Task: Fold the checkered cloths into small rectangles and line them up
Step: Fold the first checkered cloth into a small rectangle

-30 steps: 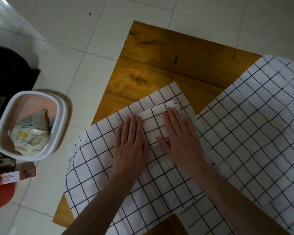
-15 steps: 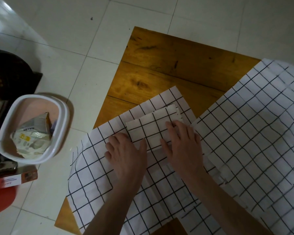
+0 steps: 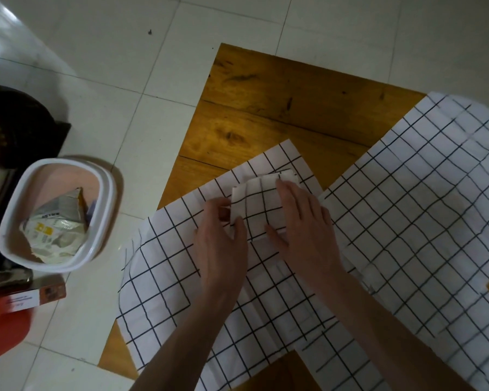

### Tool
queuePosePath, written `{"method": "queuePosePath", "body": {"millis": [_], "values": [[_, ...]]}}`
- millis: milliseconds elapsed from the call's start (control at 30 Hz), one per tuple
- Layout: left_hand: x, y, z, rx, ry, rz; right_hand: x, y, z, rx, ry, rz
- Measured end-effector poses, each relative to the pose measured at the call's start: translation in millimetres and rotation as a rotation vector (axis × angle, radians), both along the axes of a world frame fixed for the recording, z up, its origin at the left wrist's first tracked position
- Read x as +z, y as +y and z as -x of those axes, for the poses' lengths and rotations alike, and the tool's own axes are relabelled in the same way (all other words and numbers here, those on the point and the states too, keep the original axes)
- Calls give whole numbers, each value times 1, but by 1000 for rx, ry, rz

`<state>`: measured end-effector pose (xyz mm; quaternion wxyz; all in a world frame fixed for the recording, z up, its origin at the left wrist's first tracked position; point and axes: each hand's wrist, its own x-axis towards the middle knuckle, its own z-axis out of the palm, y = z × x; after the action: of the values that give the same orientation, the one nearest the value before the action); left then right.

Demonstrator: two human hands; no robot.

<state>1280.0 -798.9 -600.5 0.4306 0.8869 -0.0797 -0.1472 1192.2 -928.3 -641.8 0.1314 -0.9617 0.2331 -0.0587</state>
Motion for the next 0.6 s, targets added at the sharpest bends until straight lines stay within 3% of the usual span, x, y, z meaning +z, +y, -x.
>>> {"method": "queuePosePath", "body": {"millis": [133, 333, 433, 600], "values": [[30, 6, -10, -181, -43, 124, 40, -10, -14, 65, -119, -176], [90, 9, -30, -450, -128, 230, 107, -34, -23, 173, -128, -418], [130, 8, -36, -409, -24, 309, 146, -37, -16, 153, -112, -451], [184, 12, -36, -176, 261, 412, 208, -18, 9, -13, -176, -700]]}}
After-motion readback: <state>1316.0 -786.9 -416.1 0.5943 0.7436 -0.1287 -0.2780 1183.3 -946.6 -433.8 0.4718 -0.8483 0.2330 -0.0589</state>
